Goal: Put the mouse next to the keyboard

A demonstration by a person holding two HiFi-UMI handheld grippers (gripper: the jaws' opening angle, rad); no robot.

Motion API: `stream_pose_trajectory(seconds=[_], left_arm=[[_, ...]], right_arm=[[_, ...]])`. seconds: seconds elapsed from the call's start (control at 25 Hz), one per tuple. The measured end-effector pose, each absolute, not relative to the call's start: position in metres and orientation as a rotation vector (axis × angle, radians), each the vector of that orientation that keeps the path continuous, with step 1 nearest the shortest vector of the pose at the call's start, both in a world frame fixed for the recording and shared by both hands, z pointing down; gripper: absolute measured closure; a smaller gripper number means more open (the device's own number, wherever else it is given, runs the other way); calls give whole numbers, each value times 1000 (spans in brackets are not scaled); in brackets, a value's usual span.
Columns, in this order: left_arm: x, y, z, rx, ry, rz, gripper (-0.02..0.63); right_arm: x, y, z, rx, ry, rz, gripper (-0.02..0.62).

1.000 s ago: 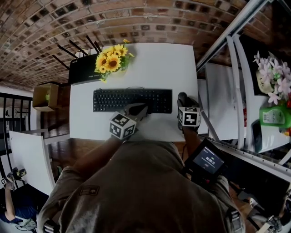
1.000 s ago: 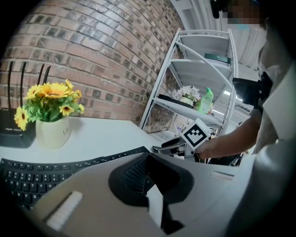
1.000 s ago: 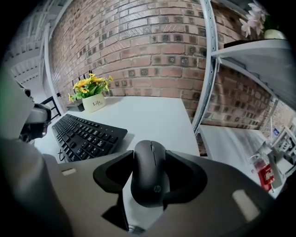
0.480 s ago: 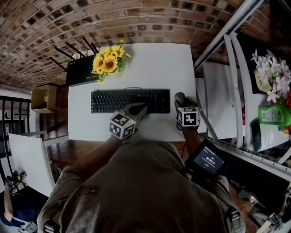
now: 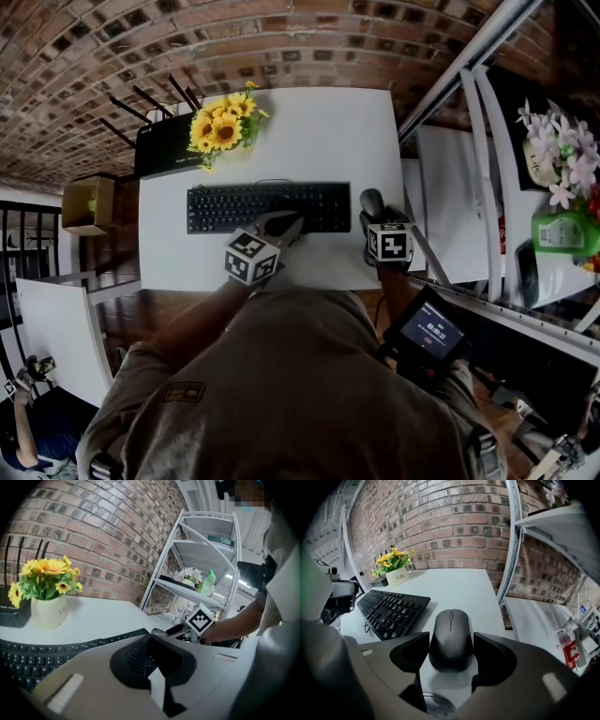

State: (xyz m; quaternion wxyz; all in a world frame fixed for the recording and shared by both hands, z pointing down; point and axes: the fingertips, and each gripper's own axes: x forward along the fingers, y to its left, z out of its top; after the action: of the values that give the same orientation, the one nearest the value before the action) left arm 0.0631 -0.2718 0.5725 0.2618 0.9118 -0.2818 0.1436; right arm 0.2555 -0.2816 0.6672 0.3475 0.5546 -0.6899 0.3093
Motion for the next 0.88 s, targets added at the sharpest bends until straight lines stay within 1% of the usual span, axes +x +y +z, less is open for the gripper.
stream_pose_trajectory(seconds=[0.24,0.64,0.88], left_arm=[[58,-271,573,2462,-758,390,606],[55,-262,575,2439,-776,387,606],[50,-253,583,2368,-848,342,606]], right_arm=[[252,-275,672,1473,-1733,870,286],[251,-264,658,1520,-1780,848,291],[241,-252,642,1523,-1883,816,328]])
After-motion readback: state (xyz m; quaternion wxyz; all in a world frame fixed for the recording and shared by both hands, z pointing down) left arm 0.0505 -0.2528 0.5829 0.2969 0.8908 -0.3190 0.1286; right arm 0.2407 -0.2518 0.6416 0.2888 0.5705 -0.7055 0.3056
